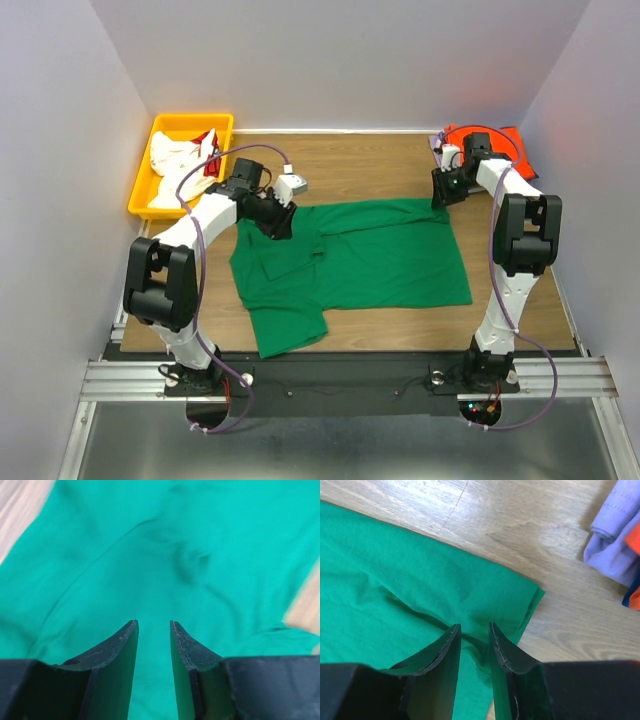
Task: Fold and stack the t-shirts
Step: Fold the tshirt
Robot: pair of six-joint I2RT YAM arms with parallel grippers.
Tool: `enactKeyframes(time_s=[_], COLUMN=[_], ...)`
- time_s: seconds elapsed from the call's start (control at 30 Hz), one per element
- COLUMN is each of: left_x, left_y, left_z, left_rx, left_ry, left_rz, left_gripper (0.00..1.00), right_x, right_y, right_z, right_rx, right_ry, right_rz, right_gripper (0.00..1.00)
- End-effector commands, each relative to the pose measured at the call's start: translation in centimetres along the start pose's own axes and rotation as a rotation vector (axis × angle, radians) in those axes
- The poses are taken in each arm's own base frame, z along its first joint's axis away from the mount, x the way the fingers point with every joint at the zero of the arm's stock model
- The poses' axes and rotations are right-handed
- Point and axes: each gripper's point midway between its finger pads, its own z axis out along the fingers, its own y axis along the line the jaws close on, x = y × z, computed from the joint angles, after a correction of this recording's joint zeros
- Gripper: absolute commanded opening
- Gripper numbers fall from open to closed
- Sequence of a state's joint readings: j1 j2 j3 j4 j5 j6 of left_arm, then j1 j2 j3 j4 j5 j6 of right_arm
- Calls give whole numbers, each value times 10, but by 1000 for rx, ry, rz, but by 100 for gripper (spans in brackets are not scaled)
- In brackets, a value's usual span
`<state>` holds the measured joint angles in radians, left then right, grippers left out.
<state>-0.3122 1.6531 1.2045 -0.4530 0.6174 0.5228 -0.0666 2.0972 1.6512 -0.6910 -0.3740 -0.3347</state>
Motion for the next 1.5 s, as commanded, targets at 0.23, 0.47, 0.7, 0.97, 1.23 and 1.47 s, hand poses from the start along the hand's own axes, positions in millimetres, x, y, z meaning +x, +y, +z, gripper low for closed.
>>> enactKeyframes(time_s=[0.23, 0.47, 0.7, 0.97, 1.23, 1.47], left_x=[56, 118, 125, 23, -34, -35], left_y=[55, 63, 98, 115, 167, 203], left_z=[-4, 2, -3, -44, -61, -45], left_rx=[-205, -269, -324, -254, -420, -496], left_ry=[102, 260, 301, 36, -121, -131], left_rz=[-159, -241, -226, -158, -257, -345], left_gripper=[40, 40, 38, 45, 57, 57], right_x=[35, 72, 87, 25, -1, 12], right_y=[-10, -20, -7, -16, -31, -51], right_z=[9, 11, -14, -47, -38, -17], right_rx=[33, 100, 112, 167, 198, 248], right_ry=[112, 216, 218, 45, 7, 61], right_rz=[-42, -46, -56, -14, 71, 154], right_gripper=[34, 32, 32, 47, 51, 52])
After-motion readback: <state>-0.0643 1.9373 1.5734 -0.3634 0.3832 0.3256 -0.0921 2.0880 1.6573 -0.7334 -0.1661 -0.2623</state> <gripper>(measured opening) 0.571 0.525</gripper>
